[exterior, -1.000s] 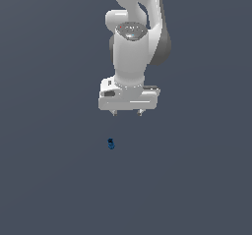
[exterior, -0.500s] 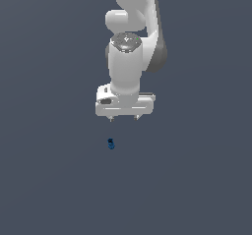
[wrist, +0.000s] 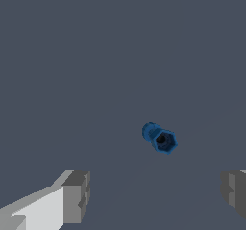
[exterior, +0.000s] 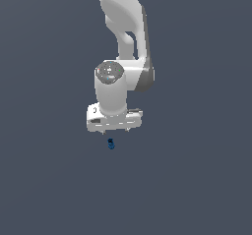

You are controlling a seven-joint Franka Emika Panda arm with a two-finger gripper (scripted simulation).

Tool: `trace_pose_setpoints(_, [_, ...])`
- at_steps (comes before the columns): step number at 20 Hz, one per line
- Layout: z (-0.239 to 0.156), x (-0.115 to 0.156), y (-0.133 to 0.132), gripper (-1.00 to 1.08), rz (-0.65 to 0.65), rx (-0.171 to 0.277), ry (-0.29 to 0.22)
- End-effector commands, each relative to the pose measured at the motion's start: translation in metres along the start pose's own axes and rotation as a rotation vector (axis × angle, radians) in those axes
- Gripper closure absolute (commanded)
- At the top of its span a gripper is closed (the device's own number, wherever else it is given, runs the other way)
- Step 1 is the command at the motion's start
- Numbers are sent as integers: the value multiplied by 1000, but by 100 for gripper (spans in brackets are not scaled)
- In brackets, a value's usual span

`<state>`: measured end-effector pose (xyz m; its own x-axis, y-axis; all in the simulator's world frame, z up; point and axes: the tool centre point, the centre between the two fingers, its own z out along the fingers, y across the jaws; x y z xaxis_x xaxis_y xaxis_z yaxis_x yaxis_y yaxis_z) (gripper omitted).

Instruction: Pick up the object and move it to a goal position.

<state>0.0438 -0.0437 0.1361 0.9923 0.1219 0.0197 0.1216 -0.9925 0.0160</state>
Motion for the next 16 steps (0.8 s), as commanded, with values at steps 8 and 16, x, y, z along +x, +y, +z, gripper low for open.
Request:
trace_pose_setpoints(8, [40,7,25,-92,-32,15,-18])
trace_pose_setpoints(16, [46,7,27,-92,-33,16,-20])
